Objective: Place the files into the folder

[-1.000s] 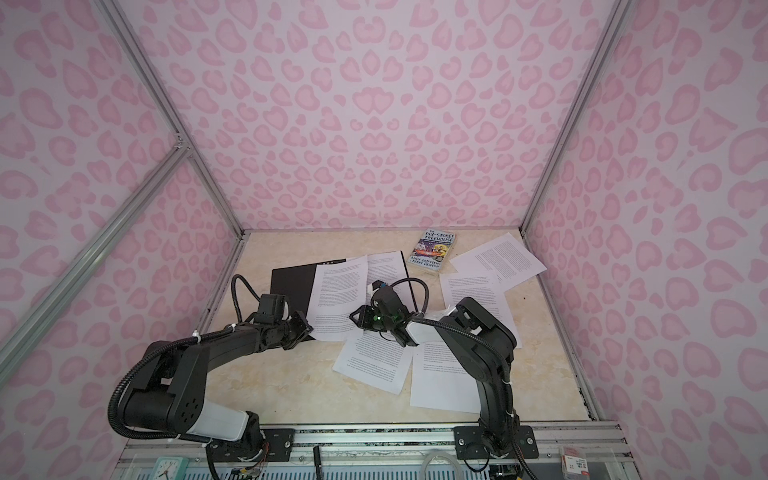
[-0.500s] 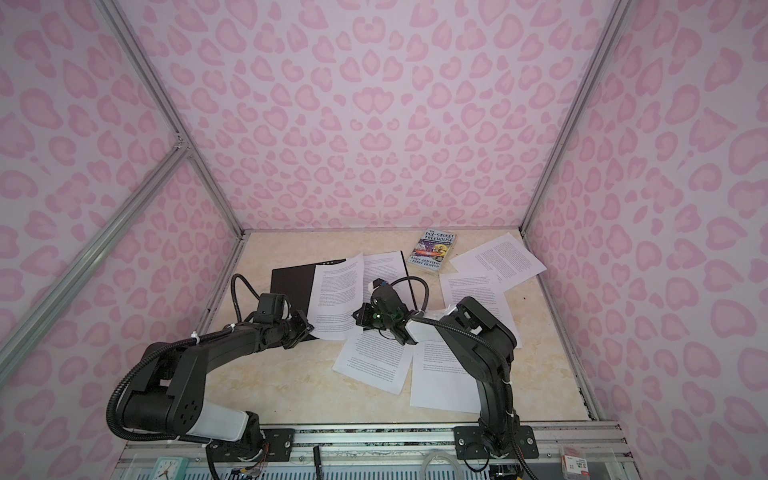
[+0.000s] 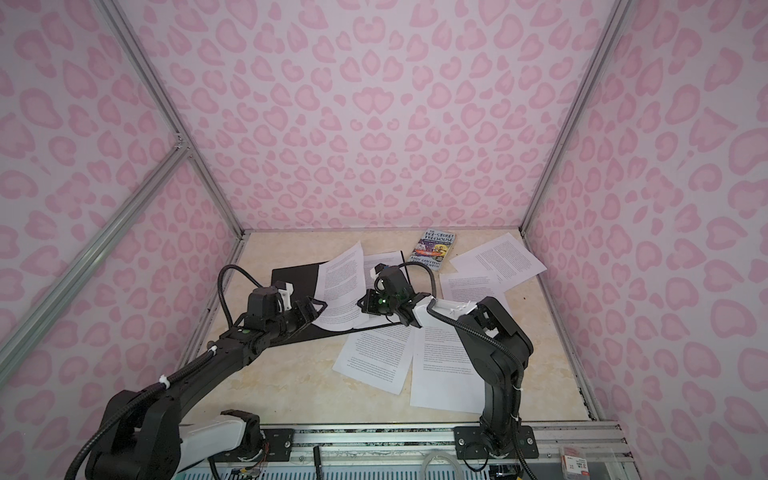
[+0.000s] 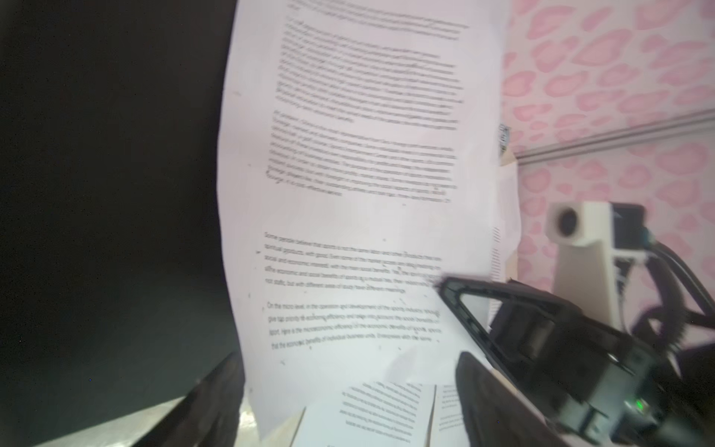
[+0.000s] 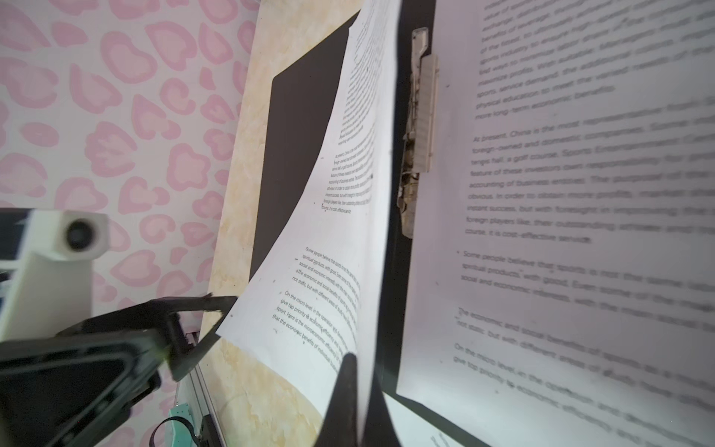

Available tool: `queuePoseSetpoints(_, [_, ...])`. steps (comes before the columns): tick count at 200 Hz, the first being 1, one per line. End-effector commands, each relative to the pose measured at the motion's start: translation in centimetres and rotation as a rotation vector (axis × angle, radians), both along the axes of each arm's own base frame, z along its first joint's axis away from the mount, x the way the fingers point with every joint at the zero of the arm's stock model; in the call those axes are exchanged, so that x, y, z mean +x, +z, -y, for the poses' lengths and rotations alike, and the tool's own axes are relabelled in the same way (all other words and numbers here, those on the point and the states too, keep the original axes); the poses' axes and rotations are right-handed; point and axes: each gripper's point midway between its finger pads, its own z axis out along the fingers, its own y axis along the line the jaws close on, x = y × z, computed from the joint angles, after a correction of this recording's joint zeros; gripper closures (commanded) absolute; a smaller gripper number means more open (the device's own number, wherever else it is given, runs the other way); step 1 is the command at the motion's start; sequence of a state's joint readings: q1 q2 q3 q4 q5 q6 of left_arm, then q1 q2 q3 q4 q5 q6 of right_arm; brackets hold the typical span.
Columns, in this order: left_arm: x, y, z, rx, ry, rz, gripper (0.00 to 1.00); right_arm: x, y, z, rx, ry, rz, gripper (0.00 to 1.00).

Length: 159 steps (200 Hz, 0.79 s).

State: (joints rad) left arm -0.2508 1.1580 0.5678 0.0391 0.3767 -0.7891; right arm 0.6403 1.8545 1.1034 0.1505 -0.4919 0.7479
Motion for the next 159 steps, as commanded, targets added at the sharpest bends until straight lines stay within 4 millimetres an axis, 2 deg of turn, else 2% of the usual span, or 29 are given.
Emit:
queuePoseSetpoints(1, [-0.5, 4.9, 1.3, 0.011, -0.068, 0.232, 0.02, -0.8, -1.2, 2.6, -0.100, 0.039, -0.046, 1.00])
queuePoseSetpoints(35, [-3.0, 9.8, 1.7, -0.003, -0.096, 0.485, 0.02, 0.3, -2.0, 6.9, -0.215, 0.010, -0.087, 1.00])
queuePoseSetpoints(47, [-3.5, 10.6, 1.6, -0.010, -0.092, 0.531, 0.02, 0.6, -2.3, 8.2, -0.270, 0.006, -0.095, 1.00])
queuePoseSetpoints(69, [-3.9, 11.0, 2.0, -0.027, -0.119, 0.553, 0.02, 1.3, -2.7, 10.5, -0.346, -0.019, -0.102, 1.00])
queuePoseSetpoints(96, [-4.4, 11.5, 3.8, -0.080, -0.214, 0.569, 0.02, 2.1, -2.8, 11.8, -0.367, -0.035, -0.107, 1.00])
queuePoseSetpoints(124, [-4.9, 11.8, 4.8, -0.084, -0.260, 0.587, 0.02, 2.6, -2.7, 12.8, -0.389, -0.049, -0.107, 1.00])
queuePoseSetpoints(159, [-4.8, 11.3, 4.9, -0.076, -0.261, 0.570, 0.02, 3.0, -2.7, 13.3, -0.398, -0.044, -0.112, 1.00])
